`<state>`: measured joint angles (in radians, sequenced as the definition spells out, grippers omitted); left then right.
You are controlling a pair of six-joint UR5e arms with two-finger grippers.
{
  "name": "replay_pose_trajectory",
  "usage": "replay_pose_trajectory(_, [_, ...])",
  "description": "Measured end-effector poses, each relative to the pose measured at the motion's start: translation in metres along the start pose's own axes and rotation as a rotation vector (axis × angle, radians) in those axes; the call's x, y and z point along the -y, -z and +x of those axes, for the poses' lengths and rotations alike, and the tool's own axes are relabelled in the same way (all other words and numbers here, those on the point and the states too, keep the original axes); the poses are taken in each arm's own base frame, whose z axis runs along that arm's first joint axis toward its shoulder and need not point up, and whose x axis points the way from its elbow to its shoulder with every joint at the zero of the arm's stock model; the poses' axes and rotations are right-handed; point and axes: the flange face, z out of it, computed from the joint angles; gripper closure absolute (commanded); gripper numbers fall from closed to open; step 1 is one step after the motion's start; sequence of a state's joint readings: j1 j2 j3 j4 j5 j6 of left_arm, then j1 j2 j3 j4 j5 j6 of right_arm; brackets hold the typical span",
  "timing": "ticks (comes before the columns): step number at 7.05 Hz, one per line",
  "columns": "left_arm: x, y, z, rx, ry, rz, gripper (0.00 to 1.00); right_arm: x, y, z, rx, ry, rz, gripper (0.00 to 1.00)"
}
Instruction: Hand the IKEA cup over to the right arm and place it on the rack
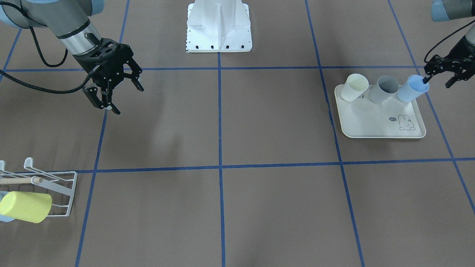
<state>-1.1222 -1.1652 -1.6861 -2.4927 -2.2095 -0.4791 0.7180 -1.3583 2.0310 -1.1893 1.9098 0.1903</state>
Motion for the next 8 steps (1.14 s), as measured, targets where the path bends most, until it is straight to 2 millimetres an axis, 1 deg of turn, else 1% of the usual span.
replay_pose_trajectory(1, [-0.0008, -0.0018, 0.0012, -0.007, -0.003, -0.008, 0.31, -0.0007, -0.0002, 0.0002, 0.0, 0.001, -0.001, 0.02])
replay_pose_trajectory(2, [-0.0013, -0.0029, 0.0023, -0.014, -0.004, -0.014, 0.52, -0.0012, -0.0003, 0.0003, 0.0, 0.001, -0.002, 0.02])
replay_pose_trajectory(3, [-0.001, -0.0037, 0.0029, -0.018, -0.006, -0.017, 0.56, -0.0016, -0.0004, 0.0004, 0.0, 0.001, -0.002, 0.02])
replay_pose_trajectory(6, [0.0014, -0.0086, 0.0049, -0.024, -0.011, -0.024, 0.76, -0.0022, -0.0002, 0.0012, -0.002, 0.004, -0.002, 0.01])
replay_pose_trajectory(7, [0.0025, -0.0097, 0.006, -0.027, -0.014, -0.026, 0.87, -0.0028, -0.0003, 0.0013, -0.002, 0.004, -0.003, 0.01])
replay_pose_trajectory(8, [0.0035, -0.0105, 0.0075, -0.034, -0.015, -0.029, 1.0, -0.0029, -0.0003, 0.0014, -0.001, 0.005, -0.003, 0.01])
